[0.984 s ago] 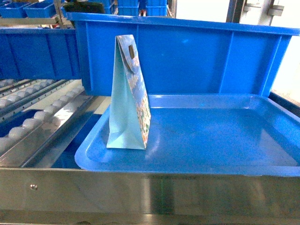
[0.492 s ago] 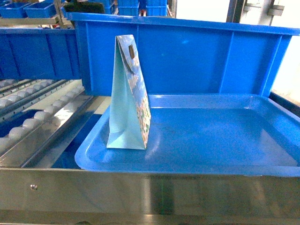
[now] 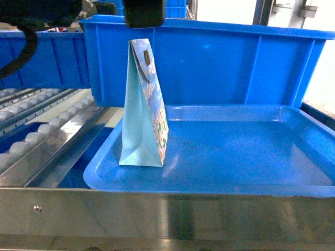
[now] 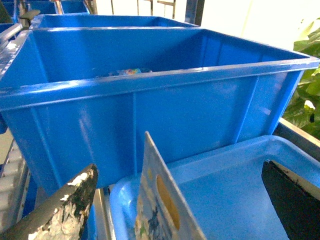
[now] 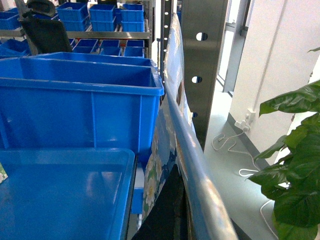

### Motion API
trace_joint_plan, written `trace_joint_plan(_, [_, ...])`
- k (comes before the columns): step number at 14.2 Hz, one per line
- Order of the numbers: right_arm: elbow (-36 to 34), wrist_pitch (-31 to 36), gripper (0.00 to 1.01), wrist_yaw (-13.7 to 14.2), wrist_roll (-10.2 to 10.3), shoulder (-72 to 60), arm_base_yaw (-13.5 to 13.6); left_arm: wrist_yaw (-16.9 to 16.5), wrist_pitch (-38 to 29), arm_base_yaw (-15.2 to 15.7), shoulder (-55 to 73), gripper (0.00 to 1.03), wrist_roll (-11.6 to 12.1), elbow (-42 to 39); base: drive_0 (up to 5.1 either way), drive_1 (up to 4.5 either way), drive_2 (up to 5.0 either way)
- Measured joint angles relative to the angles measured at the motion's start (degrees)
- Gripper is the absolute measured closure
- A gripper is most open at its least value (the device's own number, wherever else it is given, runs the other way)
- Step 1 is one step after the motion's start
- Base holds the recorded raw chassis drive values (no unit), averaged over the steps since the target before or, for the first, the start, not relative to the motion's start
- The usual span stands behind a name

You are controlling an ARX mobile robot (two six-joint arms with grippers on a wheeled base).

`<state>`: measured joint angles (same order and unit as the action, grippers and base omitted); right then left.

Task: Move flower gift bag to table near conveyor

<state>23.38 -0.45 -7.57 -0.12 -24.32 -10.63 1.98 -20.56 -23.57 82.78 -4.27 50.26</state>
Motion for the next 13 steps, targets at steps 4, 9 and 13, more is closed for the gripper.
trace_joint_plan(4, [0.0, 0.0, 0.99, 0.0, -0.2, 0.0, 0.0, 5.1, 2.2, -2.2, 5.7, 0.05, -0.5, 1.9, 0.0, 0.00, 0.0])
trace_joint_plan(9, [0.0, 0.0, 0.99, 0.0, -0.2, 0.0, 0.0, 4.6, 2.7, -2.8, 7.9, 0.21, -2.9, -0.3, 0.0, 0.00, 0.0])
trace_joint_plan(13, [0.0, 0.0, 0.99, 0.0, -0.2, 0.0, 0.0, 4.7, 2.5, -3.3, 8.4, 0.63, -2.8, -0.6, 0.0, 0.00, 0.0])
